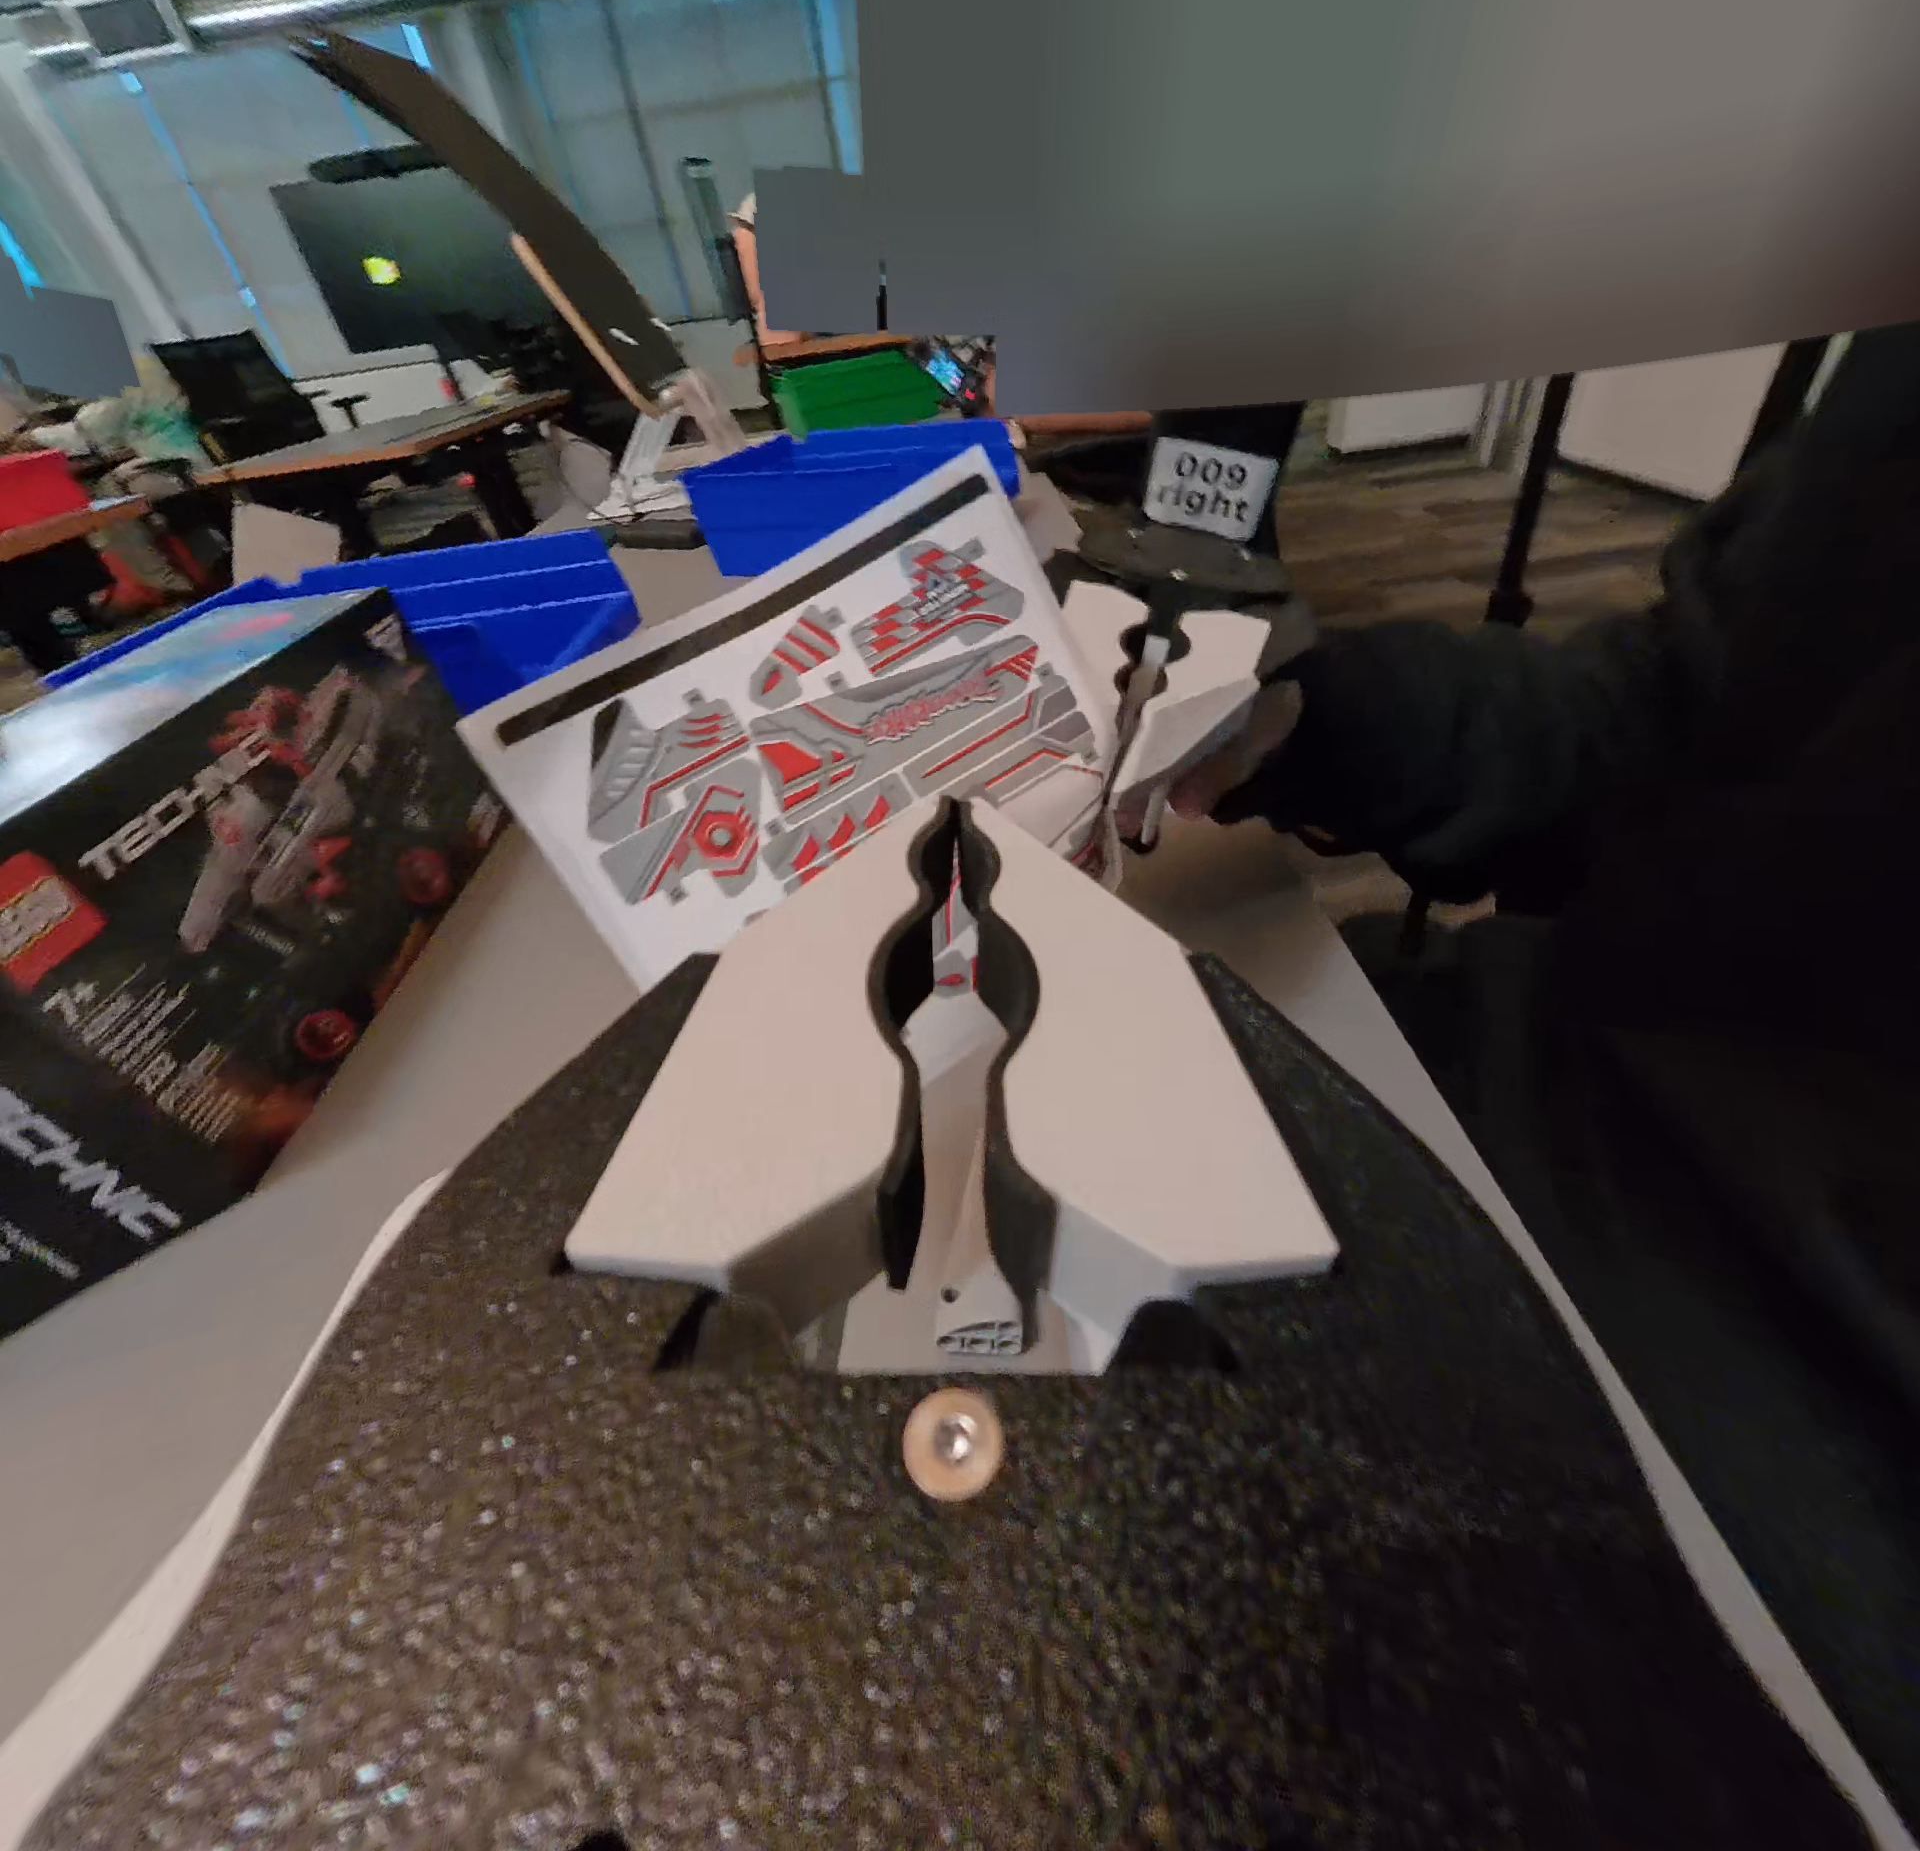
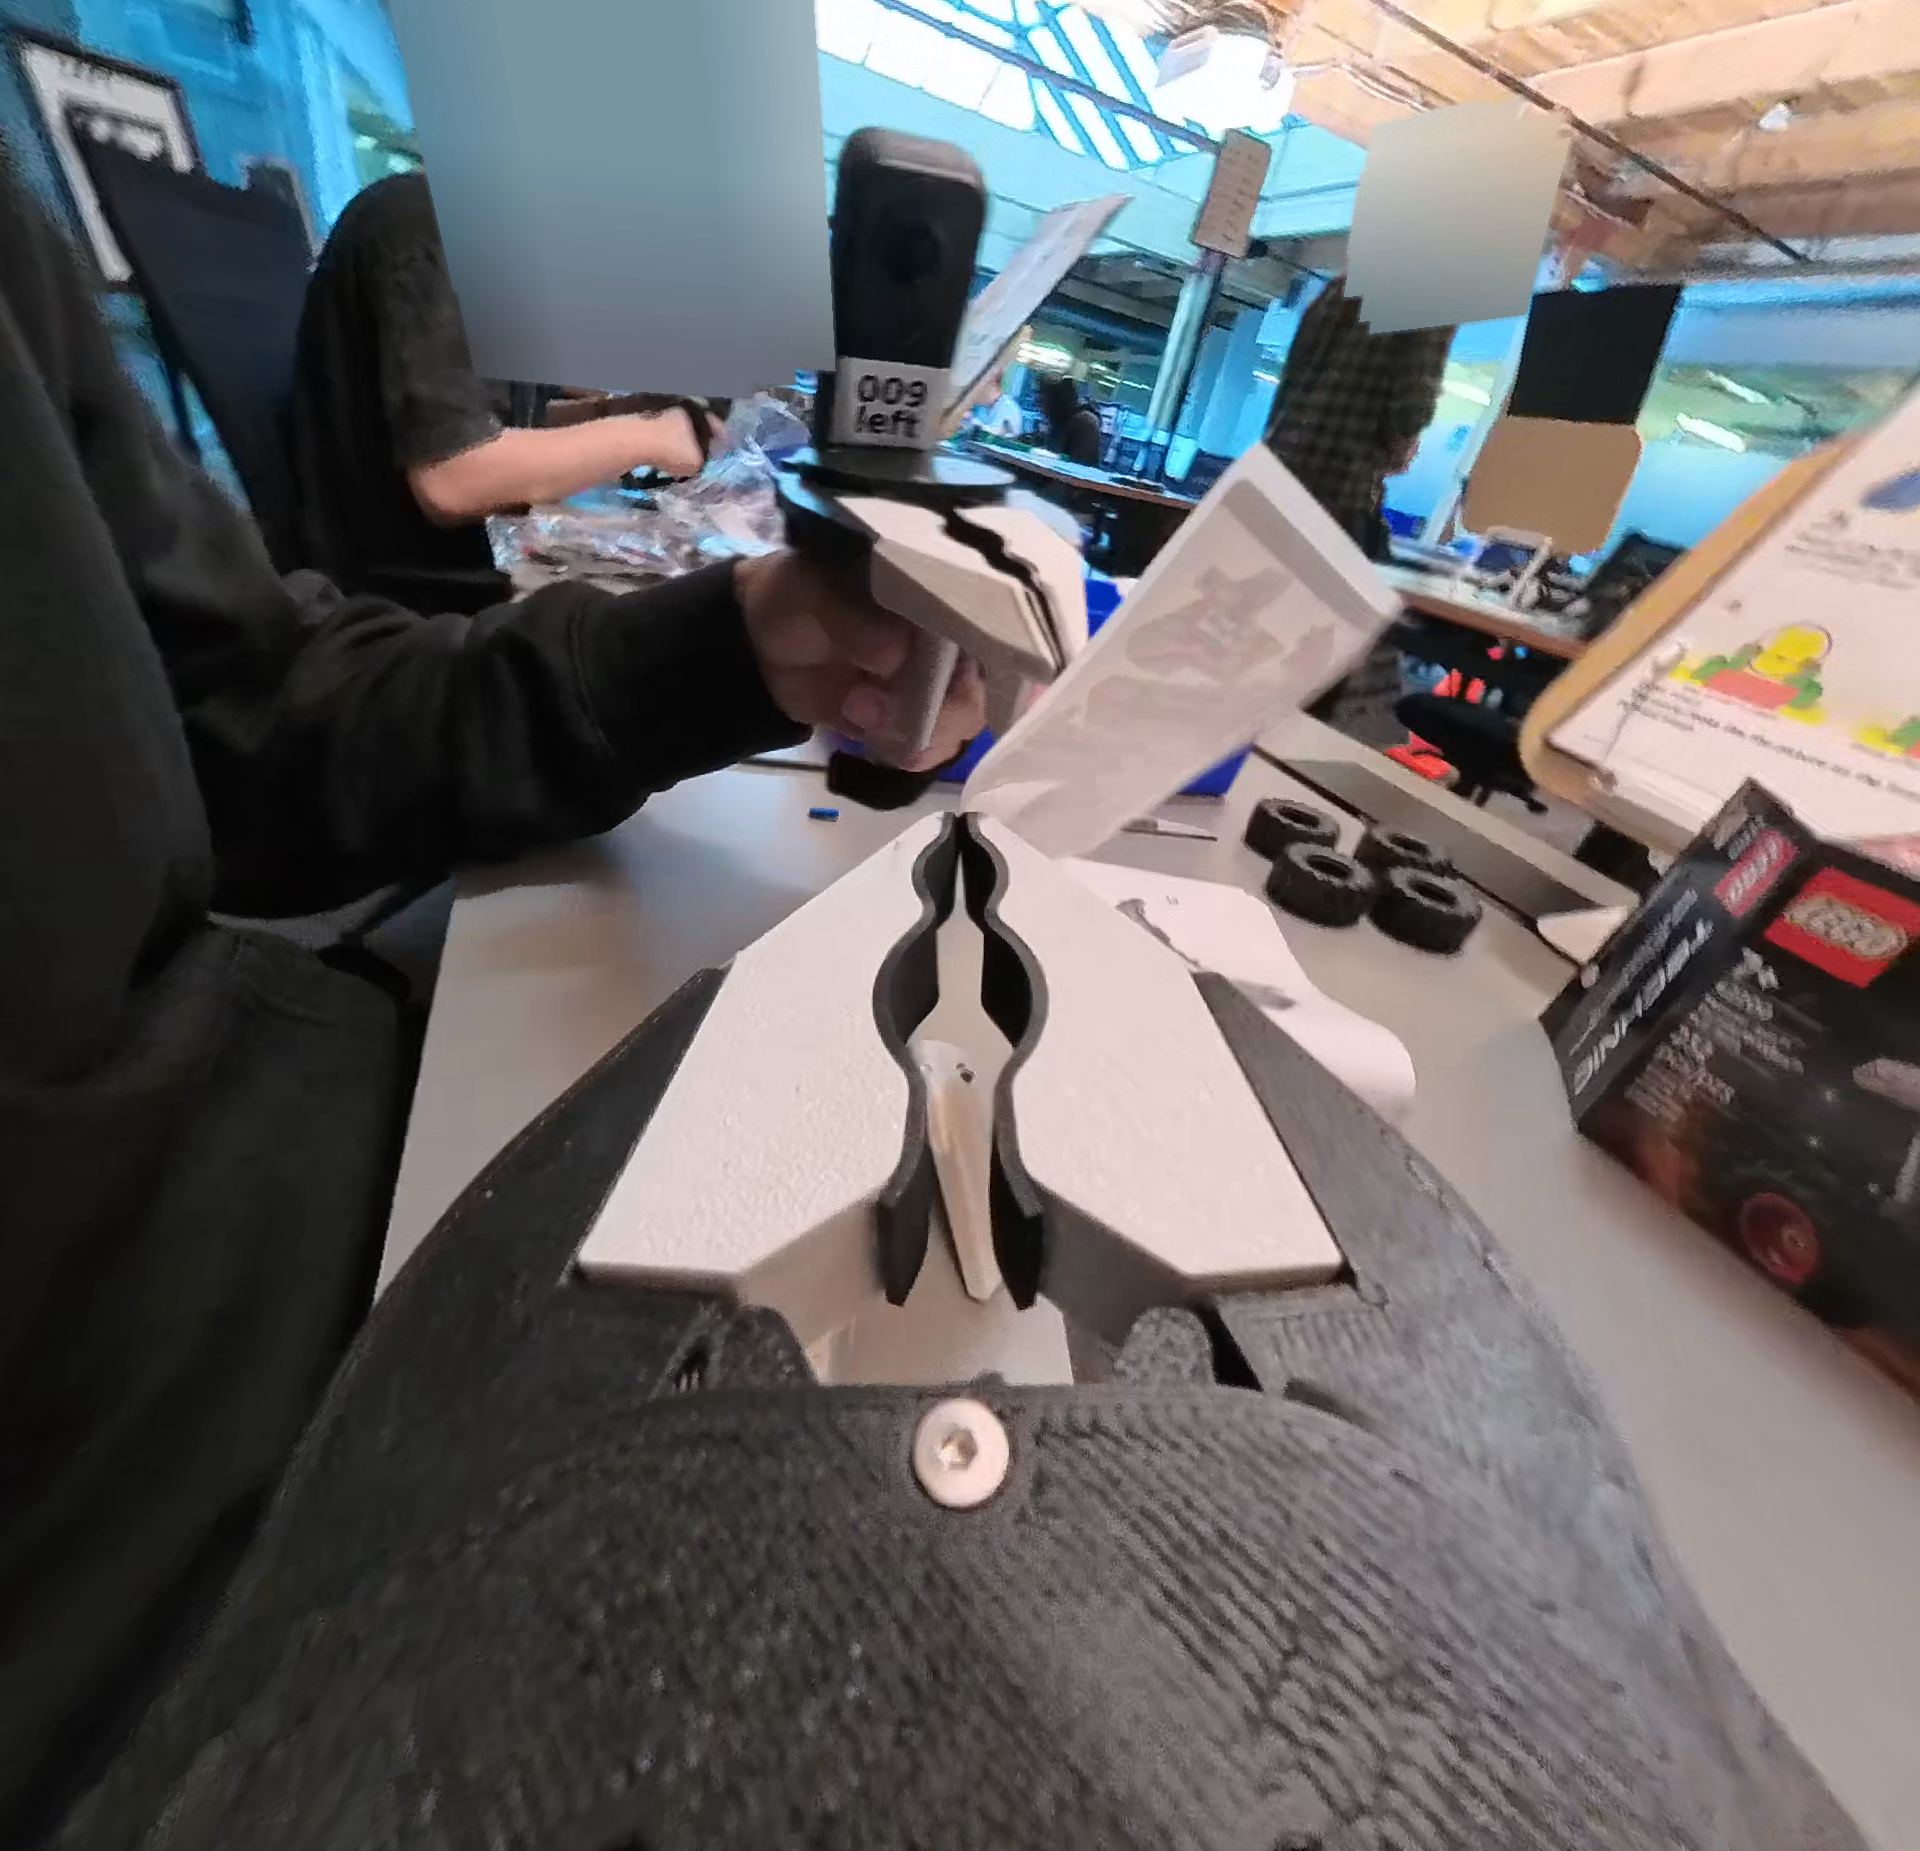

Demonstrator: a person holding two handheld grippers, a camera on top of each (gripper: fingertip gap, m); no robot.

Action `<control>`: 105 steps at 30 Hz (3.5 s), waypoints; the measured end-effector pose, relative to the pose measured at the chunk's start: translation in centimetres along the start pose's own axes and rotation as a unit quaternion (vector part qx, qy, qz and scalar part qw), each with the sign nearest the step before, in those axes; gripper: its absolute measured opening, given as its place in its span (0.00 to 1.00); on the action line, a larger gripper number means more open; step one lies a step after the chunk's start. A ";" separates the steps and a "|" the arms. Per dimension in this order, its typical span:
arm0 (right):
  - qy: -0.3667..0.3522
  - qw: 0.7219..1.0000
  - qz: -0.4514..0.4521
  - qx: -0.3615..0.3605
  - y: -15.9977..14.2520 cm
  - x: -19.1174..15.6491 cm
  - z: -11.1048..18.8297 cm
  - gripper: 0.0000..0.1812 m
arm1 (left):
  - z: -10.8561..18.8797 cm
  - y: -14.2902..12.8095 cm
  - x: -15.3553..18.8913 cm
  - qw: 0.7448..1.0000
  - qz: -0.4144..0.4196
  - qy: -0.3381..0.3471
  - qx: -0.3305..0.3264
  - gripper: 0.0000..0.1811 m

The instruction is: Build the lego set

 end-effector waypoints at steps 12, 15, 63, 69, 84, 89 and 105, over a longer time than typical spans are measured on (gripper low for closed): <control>-0.083 0.980 -0.179 -0.002 -1.9 3.1 1.1 0.00 | 3.5 0.1 -3.5 0.980 0.130 0.107 0.101 0.00; -0.098 0.973 -0.208 -0.011 -2.1 3.7 1.0 0.00 | 4.3 0.2 -3.9 0.973 0.153 0.112 0.135 0.00; -0.124 0.917 -0.192 -0.326 0.8 42.6 -18.2 0.00 | 5.8 0.7 -4.1 0.964 0.160 0.089 0.191 0.00; -0.151 0.900 -0.272 -0.304 -0.1 43.0 -16.9 0.00 | 5.9 0.7 -4.1 0.963 0.163 0.089 0.195 0.00; -0.206 0.880 -0.168 -0.393 1.4 41.5 -14.6 0.27 | 5.8 0.7 -4.1 0.963 0.160 0.096 0.193 0.00; -0.222 0.882 -0.118 -0.399 3.3 40.2 -14.0 0.26 | 5.9 0.8 -4.1 0.963 0.159 0.097 0.197 0.00; -0.010 0.960 -0.262 -0.096 9.7 10.7 -6.2 0.34 | 3.6 2.0 -1.7 0.944 -0.144 0.291 0.061 0.00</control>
Point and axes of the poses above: each gripper's, where its closed fingertips meet, z back along the fingers, y out of its top, x = y × z across the jaws, the point moved 9 cm from there along z, back along the fingers, and after that the axes turned 3 degrees about -x, right-handed, at the moved point
